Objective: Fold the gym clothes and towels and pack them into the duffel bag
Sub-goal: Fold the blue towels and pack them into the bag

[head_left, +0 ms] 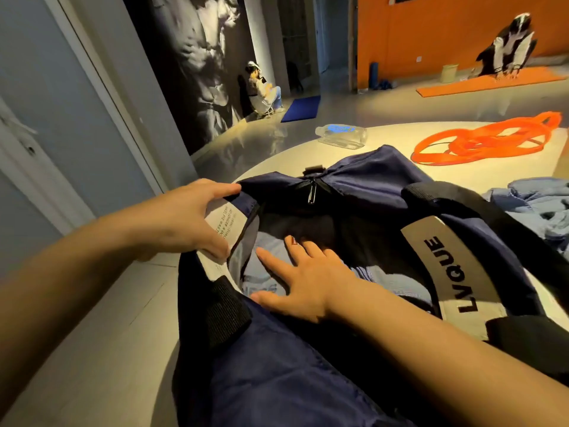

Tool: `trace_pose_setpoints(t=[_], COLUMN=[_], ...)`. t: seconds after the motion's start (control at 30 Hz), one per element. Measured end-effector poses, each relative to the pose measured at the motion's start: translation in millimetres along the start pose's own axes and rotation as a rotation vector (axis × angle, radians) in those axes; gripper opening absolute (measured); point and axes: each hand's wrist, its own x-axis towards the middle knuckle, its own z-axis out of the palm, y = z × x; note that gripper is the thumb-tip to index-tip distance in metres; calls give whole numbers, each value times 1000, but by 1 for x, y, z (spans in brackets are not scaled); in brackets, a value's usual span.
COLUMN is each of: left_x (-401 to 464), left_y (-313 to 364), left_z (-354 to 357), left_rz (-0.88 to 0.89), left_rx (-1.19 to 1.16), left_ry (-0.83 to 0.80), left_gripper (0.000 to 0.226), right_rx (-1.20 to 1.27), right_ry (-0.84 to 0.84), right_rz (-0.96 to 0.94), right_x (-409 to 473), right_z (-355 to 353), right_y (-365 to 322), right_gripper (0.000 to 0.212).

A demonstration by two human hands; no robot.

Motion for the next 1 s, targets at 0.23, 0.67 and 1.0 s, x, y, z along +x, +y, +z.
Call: trace_pose_setpoints(t=[0.23, 0.67, 1.0], left_x=[-8, -94, -38], left_y=[-6, -11, -41], left_z=[21, 165, 182], left_rz=[77, 292, 498], left_rx=[-198, -417, -178], left_ry=[20, 297, 488], left_gripper=[94, 73, 60], right_rx=[-4, 43, 428], right_ry=[16, 580, 505], right_rz=[-2, 125, 188], right_x=[-1, -214, -174], right_z=[0, 51, 81], right_y=[-3, 68, 74], right_gripper=[70, 53, 63])
